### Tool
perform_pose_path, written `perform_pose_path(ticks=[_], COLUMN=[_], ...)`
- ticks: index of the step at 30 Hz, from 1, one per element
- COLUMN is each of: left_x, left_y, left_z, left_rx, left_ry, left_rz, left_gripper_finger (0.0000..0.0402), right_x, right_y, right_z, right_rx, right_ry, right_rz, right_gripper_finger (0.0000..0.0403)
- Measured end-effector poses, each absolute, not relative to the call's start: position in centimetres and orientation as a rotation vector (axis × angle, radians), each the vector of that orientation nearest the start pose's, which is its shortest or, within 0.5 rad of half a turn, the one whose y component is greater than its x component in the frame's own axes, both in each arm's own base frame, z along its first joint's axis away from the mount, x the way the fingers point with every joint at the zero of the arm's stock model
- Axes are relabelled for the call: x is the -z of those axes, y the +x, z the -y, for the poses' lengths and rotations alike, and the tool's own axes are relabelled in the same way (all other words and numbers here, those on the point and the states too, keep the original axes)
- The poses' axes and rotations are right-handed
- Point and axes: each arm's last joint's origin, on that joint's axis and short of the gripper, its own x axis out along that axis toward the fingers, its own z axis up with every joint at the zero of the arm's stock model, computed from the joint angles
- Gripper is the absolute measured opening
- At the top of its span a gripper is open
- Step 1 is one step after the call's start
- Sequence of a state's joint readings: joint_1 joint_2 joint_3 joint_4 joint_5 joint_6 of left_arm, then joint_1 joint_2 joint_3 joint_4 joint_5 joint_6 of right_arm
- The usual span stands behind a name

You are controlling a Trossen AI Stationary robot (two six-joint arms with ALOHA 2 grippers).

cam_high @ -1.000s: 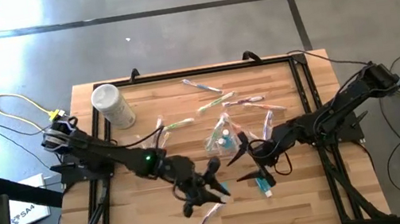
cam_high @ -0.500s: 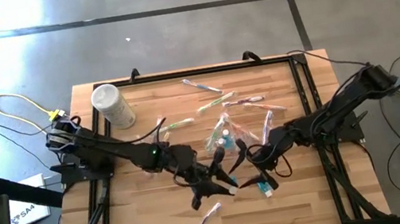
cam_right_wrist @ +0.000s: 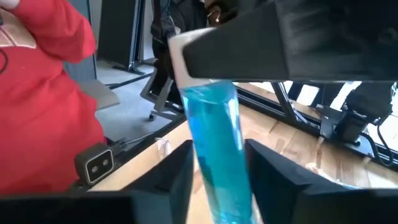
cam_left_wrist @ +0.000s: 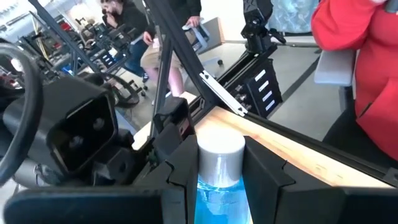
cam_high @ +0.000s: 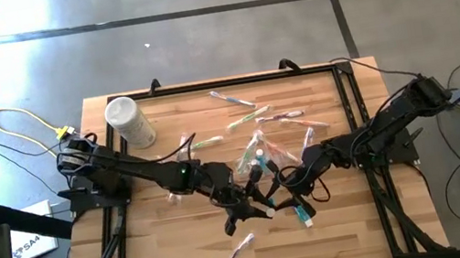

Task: Pick & Place toothbrushing station
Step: Put the blue mouthwash into the transparent organizer

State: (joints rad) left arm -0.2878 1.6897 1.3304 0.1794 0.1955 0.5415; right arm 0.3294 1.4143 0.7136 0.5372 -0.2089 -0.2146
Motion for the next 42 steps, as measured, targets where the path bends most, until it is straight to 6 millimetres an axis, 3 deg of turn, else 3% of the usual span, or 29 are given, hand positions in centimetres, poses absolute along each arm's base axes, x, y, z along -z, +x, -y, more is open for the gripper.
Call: perform_pose_path(ticks=[5, 8, 16, 21, 28, 37, 42], left_x=[-31.8, -31.7, -31.9, -31.8, -31.7, -31.8, -31.8], left_y=[37.8, 37.8, 37.7, 37.6, 37.1, 35.2, 33.7], left_z=[11.8, 11.8, 12.0, 12.2, 13.3, 17.2, 19.0], left_rx=[0.519, 0.522, 0.497, 0.448, 0.099, 0.093, -0.153], left_ry=[0.535, 0.536, 0.417, 0.427, 0.464, 0.508, 0.574], left_rz=[-0.054, -0.066, -0.086, -0.111, -0.186, -0.219, -0.267], left_gripper_finger=[0.0085, 0.0088, 0.0236, 0.029, 0.0297, 0.0298, 0.0299], right_x=[-23.4, -23.3, -23.0, -22.8, -23.1, -23.5, -24.1], right_y=[28.1, 28.1, 28.2, 28.1, 27.0, 25.5, 25.0], right_z=[-10.2, -10.2, -10.0, -9.9, -10.3, -11.6, -12.5], right_rx=[-0.56, -0.562, -0.508, -0.465, -0.301, 0.002, 0.099], right_ry=[-0.27, -0.279, -0.273, -0.278, -0.312, -0.405, -0.451], right_rz=[-0.118, -0.127, -0.166, -0.201, -0.272, -0.313, -0.257], right_gripper_finger=[0.0067, 0.0058, 0.0066, 0.0061, 0.0062, 0.0062, 0.0062])
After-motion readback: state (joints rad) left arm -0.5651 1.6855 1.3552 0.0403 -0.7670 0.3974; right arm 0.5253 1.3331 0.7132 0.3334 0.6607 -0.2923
